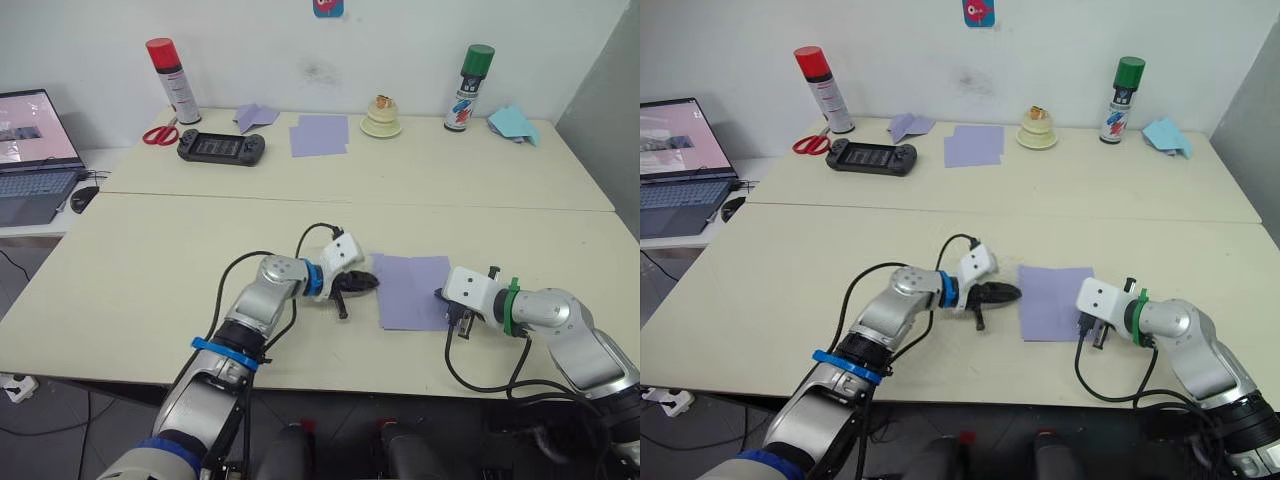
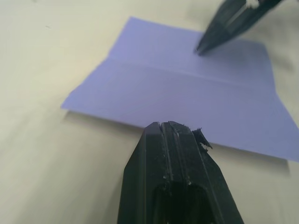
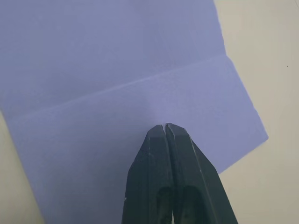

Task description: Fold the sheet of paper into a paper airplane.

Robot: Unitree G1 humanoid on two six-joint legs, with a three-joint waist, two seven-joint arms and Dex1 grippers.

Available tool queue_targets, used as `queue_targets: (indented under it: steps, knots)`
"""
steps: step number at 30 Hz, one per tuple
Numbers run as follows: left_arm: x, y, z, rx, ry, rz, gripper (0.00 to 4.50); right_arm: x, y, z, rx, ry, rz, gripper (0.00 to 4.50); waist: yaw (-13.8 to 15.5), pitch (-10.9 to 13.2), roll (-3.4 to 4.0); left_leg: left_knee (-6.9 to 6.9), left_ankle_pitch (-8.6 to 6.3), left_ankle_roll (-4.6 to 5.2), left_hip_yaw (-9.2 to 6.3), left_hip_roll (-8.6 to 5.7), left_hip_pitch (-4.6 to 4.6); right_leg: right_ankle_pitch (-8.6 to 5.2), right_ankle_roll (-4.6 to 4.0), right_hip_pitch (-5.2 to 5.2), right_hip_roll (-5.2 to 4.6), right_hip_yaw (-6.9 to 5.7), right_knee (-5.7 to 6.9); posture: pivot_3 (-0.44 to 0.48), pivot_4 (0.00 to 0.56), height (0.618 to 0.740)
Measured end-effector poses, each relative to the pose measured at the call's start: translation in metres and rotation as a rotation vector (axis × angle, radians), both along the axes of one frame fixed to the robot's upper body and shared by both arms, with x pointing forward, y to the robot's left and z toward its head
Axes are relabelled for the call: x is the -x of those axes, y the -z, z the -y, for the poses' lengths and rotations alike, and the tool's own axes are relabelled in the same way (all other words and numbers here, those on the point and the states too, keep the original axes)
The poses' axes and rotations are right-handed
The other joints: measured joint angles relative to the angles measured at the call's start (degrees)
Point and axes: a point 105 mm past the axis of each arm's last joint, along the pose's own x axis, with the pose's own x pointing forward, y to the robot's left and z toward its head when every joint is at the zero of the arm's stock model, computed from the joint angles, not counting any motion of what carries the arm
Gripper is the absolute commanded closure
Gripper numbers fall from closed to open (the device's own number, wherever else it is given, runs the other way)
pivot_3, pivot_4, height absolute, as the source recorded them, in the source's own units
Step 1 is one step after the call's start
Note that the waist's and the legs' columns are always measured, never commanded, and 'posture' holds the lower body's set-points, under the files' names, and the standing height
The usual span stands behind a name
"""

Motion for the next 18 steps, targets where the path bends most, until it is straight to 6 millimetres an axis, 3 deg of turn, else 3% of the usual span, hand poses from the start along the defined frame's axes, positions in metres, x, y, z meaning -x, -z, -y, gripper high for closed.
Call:
queue_targets:
  steps: [6,13,18]
  knots:
    - [0.004,-0.014,-0.005,0.148,-0.051,-0.131,4.50,-0.001,0.000,-0.002,-0.010,0.000,0.000,4.46,-0.18,0.00,0.00,0.00,0.00,0.00,-0.01,0.05,0.03,0.00,0.00,0.00,0.03,-0.01,0.02,0.000,0.150,0.740]
    - [0.002,-0.032,-0.028,0.318,-0.168,-0.365,2.53,-0.001,0.000,-0.003,-0.011,-0.002,0.000,4.50,-0.57,0.00,0.00,0.00,0.00,-0.01,-0.01,0.05,0.03,0.00,-0.01,0.01,0.03,0.00,0.02,0.000,0.150,0.740]
    - [0.014,-0.032,-0.022,0.393,-0.183,-0.596,1.01,-0.001,0.000,-0.004,-0.015,-0.002,0.000,4.50,-0.87,0.00,0.00,0.00,0.02,-0.04,-0.02,0.05,0.04,0.00,0.00,0.02,0.03,0.00,0.02,0.000,0.150,0.740]
